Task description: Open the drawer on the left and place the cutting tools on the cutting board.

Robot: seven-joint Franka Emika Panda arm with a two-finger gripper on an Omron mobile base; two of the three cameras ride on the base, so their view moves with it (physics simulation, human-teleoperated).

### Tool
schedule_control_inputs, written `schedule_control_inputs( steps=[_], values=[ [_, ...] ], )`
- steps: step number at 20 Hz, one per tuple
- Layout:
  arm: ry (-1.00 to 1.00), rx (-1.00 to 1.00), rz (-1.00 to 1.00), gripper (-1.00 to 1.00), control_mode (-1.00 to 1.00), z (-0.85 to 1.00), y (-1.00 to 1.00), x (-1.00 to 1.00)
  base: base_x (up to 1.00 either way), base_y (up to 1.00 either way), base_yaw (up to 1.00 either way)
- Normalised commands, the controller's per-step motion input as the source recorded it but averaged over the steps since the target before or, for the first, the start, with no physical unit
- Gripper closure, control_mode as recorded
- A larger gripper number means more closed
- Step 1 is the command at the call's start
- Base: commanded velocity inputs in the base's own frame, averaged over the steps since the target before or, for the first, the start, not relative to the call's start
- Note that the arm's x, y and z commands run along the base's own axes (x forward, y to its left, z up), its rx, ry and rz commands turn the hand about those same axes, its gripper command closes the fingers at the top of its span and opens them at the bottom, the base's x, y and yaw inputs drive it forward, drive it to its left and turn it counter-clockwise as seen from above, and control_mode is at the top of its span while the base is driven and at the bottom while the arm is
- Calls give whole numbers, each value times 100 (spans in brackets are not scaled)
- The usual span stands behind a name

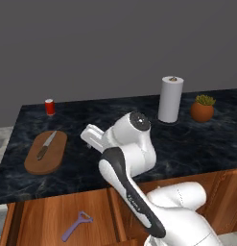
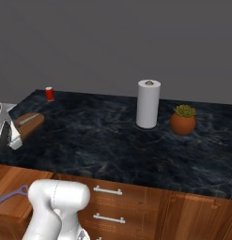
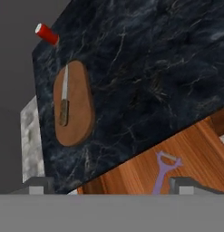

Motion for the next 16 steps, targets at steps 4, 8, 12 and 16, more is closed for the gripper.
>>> schedule_control_inputs(
  steps=[4,8,12,16],
  values=[
    [2,0,0,-100,-100,-11,0,-14,0,0,0],
    [9,2,0,-100,-100,-37,-1,-78,0,0,0],
    [13,15,0,-100,-100,-26,-4,-80,0,0,0],
    [25,22,0,-100,-100,-15,-8,-46,0,0,0]
  ],
)
